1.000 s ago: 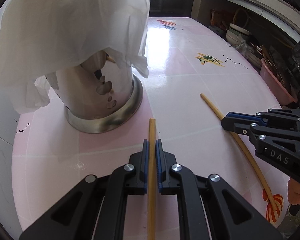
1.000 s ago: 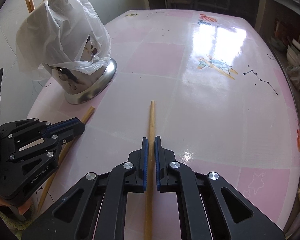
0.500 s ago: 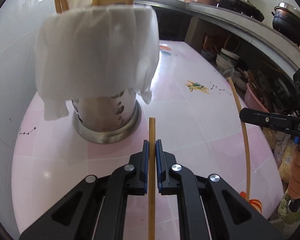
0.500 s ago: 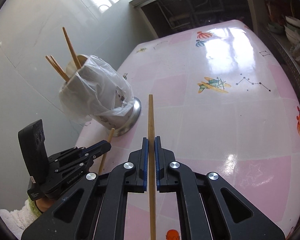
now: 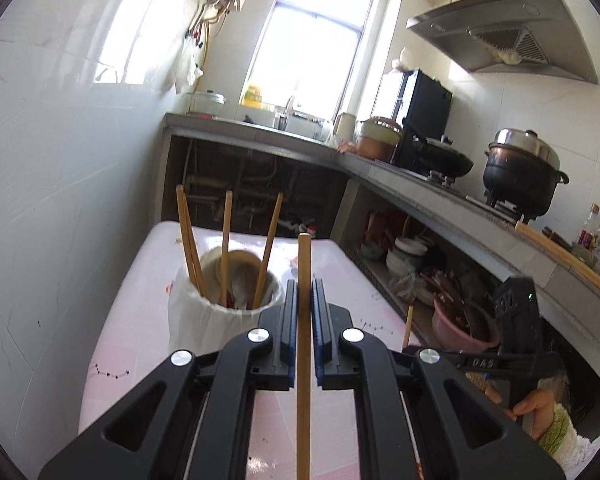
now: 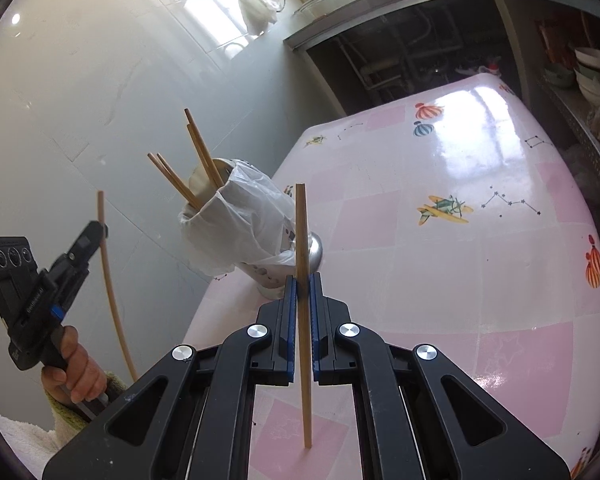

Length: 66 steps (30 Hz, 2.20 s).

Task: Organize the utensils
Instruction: 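Lift the chopstick upright with the right gripper while the left gripper releases it, then lower the chopstick into the holder and open the right gripper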

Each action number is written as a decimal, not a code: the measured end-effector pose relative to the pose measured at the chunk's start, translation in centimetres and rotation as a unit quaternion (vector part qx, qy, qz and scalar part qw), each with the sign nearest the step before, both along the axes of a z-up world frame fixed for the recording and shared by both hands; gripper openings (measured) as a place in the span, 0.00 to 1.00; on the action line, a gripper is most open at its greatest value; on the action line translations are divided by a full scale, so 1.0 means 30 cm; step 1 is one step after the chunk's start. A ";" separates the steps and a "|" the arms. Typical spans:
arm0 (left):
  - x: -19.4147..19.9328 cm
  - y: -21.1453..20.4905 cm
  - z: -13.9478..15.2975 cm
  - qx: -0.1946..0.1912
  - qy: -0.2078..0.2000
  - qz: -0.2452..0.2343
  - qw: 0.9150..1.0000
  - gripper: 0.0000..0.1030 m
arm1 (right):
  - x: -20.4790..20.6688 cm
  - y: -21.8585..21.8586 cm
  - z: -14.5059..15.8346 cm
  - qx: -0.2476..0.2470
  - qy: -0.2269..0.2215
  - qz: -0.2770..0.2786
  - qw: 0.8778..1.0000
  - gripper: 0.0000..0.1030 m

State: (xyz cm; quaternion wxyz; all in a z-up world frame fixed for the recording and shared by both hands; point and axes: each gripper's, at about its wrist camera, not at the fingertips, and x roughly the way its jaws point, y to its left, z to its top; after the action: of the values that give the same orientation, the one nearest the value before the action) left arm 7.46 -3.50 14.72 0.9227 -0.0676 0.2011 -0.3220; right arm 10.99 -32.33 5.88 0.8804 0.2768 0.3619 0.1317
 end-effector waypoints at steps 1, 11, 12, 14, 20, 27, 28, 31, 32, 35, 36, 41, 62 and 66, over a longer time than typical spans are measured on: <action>0.004 0.001 0.028 -0.006 -0.010 0.001 1.000 0.06 | -0.006 0.001 0.000 0.001 0.000 0.000 1.000 0.04; 0.106 -0.030 0.254 -0.092 -0.071 0.006 0.993 0.06 | -0.009 -0.013 -0.016 0.011 0.003 0.000 1.000 0.04; 0.124 -0.033 0.274 -0.103 -0.076 0.010 0.992 0.06 | -0.009 -0.014 -0.017 0.012 0.003 0.001 1.000 0.04; 0.159 -0.029 0.305 -0.127 -0.085 0.021 0.988 0.06 | -0.008 -0.013 -0.019 0.013 0.004 0.001 1.000 0.04; 0.261 -0.029 0.337 -0.166 -0.124 0.077 0.975 0.06 | -0.005 -0.014 -0.031 0.018 0.008 0.001 1.000 0.04; 0.363 -0.043 0.268 -0.160 -0.137 0.119 0.970 0.06 | 0.014 -0.013 -0.054 0.023 0.019 0.002 1.000 0.04; 0.377 -0.044 0.254 -0.159 -0.134 0.121 0.971 0.06 | 0.016 -0.012 -0.056 0.024 0.019 0.003 1.000 0.04; 0.408 -0.042 0.212 -0.155 -0.124 0.129 0.971 0.06 | 0.024 -0.011 -0.061 0.025 0.021 0.004 0.999 0.04; 0.414 -0.041 0.198 -0.154 -0.122 0.132 0.971 0.06 | 0.026 -0.010 -0.063 0.026 0.022 0.004 0.999 0.04; 0.427 -0.046 0.155 -0.147 -0.117 0.136 0.973 0.06 | 0.032 -0.010 -0.067 0.026 0.025 0.005 0.999 0.04; 0.433 -0.048 0.141 -0.143 -0.115 0.137 0.973 0.06 | 0.033 -0.008 -0.067 0.025 0.026 0.006 0.999 0.04; 0.443 -0.053 0.089 -0.133 -0.107 0.137 0.976 0.06 | 0.041 -0.004 -0.065 0.021 0.027 0.007 0.999 0.04; 0.494 -0.084 0.048 -0.105 -0.117 0.150 0.976 0.06 | 0.060 0.010 -0.070 0.016 0.035 0.008 0.999 0.04; 0.461 -0.074 0.022 -0.096 -0.105 0.137 0.980 0.06 | 0.054 0.010 -0.062 0.016 0.032 0.006 0.999 0.04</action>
State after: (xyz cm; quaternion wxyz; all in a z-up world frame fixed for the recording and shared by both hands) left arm 21.30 -5.72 15.40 0.9631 -0.1489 0.0603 -0.2159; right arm 12.61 -32.02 4.01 0.8630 0.2926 0.3897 0.1332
